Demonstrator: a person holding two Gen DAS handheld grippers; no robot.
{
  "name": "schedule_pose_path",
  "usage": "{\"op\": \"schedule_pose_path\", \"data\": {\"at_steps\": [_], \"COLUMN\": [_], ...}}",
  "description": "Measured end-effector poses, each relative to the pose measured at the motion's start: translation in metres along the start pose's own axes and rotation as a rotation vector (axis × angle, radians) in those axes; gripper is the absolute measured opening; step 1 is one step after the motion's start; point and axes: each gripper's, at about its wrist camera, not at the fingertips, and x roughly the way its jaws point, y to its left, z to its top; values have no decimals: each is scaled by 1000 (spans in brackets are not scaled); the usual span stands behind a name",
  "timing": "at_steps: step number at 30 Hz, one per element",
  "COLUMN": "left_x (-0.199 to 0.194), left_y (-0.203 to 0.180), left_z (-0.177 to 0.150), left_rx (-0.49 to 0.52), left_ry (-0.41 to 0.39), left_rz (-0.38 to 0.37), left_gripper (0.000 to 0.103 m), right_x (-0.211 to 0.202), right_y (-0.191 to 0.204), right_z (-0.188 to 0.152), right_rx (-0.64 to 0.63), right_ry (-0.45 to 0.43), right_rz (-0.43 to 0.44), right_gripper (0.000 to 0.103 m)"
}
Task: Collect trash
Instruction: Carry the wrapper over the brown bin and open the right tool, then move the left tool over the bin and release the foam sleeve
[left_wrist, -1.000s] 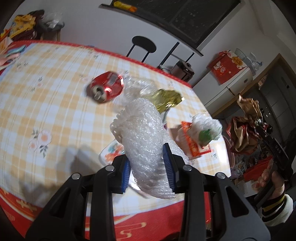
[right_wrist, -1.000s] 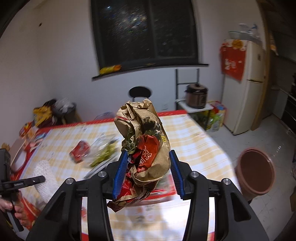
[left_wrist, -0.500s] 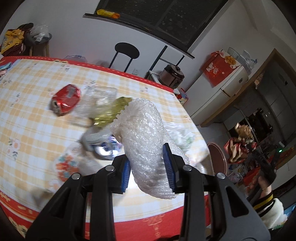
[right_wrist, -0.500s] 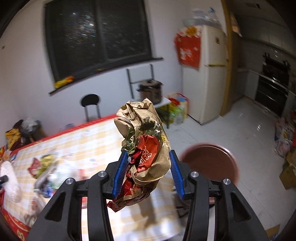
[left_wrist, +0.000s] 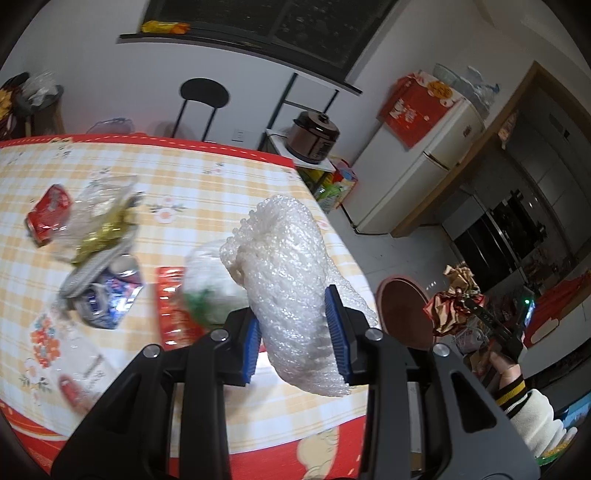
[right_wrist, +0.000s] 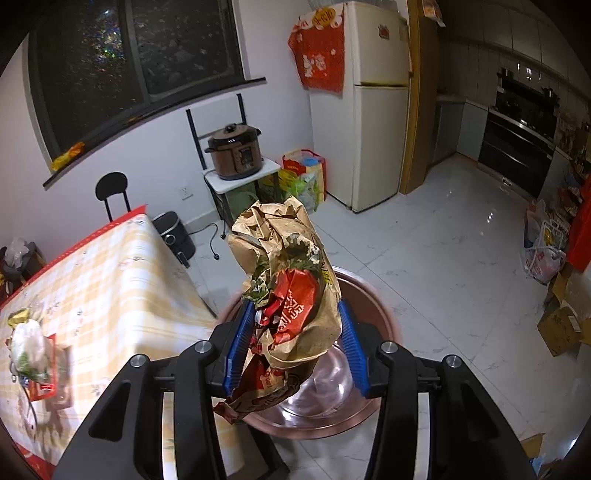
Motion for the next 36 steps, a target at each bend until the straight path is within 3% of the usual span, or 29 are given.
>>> {"op": "schedule_pose_path", "data": {"at_steps": [4, 17, 25, 31, 33, 36], "left_x": [17, 74, 140, 212, 226, 235], "left_y": [-29, -114, -181, -252, -272, -301], "left_z": [-1, 1, 2, 1, 4, 13], "left_rx": [28, 160, 282, 380, 400, 418], "left_ry": [19, 97, 205, 307, 297, 259], "left_rz": [-17, -112, -199, -268, -285, -314], "left_gripper": [35, 35, 35, 37, 41, 58], "right_x": [13, -3, -25, -39, -44, -54], "right_y": [-18, -52, -56, -71, -76, -85], "right_z": [5, 17, 7, -7, -10, -14], "right_rx": [15, 83, 100, 129, 140, 163], "right_ry": [18, -40, -57, -51, -50, -57], "right_rz": [-1, 12, 17, 4, -6, -17], "right_gripper": [52, 97, 98, 98, 98, 98]}}
